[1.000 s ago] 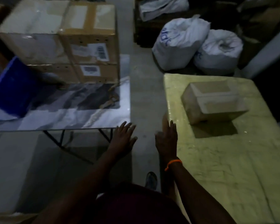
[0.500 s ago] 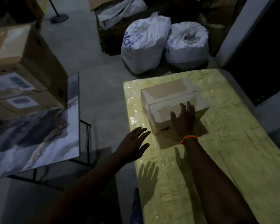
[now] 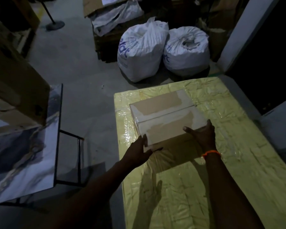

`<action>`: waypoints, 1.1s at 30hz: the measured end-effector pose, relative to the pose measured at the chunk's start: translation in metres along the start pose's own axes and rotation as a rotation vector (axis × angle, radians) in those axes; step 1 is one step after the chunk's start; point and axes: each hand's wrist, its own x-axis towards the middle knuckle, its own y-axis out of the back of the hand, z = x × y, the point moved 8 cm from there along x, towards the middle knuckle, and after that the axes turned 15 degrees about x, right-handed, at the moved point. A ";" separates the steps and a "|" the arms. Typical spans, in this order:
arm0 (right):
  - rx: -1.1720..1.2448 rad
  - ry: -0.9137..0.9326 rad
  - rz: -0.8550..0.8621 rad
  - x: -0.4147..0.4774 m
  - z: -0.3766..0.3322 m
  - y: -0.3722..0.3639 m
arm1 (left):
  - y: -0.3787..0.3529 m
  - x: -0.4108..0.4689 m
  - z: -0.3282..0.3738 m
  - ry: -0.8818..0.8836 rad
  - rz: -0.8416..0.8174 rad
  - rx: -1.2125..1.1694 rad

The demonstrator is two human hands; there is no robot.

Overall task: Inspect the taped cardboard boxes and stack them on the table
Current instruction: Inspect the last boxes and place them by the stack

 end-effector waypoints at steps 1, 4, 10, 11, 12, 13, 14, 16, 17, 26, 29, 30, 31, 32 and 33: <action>0.015 0.001 0.004 0.000 0.001 0.004 | 0.001 -0.001 -0.003 0.038 0.018 -0.098; 0.057 0.039 -0.012 -0.013 -0.004 0.011 | 0.007 -0.010 -0.017 0.150 0.075 -0.338; 0.193 0.123 -0.027 -0.074 -0.012 -0.004 | 0.019 -0.059 -0.055 0.222 0.195 -0.325; 0.193 0.131 -0.033 -0.083 -0.014 -0.009 | 0.023 -0.070 -0.061 0.230 0.214 -0.310; 0.203 0.137 -0.047 -0.092 -0.019 -0.014 | 0.027 -0.081 -0.066 0.238 0.213 -0.296; 0.219 0.149 -0.059 -0.100 -0.026 -0.019 | 0.032 -0.093 -0.072 0.238 0.218 -0.301; 0.240 0.168 -0.069 -0.110 -0.034 -0.025 | 0.037 -0.105 -0.079 0.240 0.230 -0.304; 0.287 0.218 -0.090 -0.132 -0.054 -0.037 | 0.055 -0.131 -0.093 0.257 0.272 -0.312; 0.310 0.243 -0.105 -0.144 -0.064 -0.044 | 0.068 -0.145 -0.100 0.277 0.305 -0.313; 0.476 0.279 -0.231 -0.268 -0.133 -0.143 | 0.183 -0.275 -0.204 0.411 0.627 -0.350; 0.478 0.269 -0.271 -0.315 -0.144 -0.189 | 0.199 -0.321 -0.251 0.465 0.689 -0.338; 0.475 0.273 -0.283 -0.332 -0.146 -0.206 | 0.201 -0.338 -0.269 0.488 0.697 -0.316; 0.470 0.279 -0.298 -0.349 -0.149 -0.224 | 0.201 -0.355 -0.287 0.509 0.692 -0.308; 0.461 0.288 -0.315 -0.369 -0.153 -0.242 | 0.204 -0.372 -0.305 0.529 0.681 -0.328; 0.445 0.301 -0.331 -0.388 -0.156 -0.261 | 0.207 -0.391 -0.323 0.551 0.679 -0.350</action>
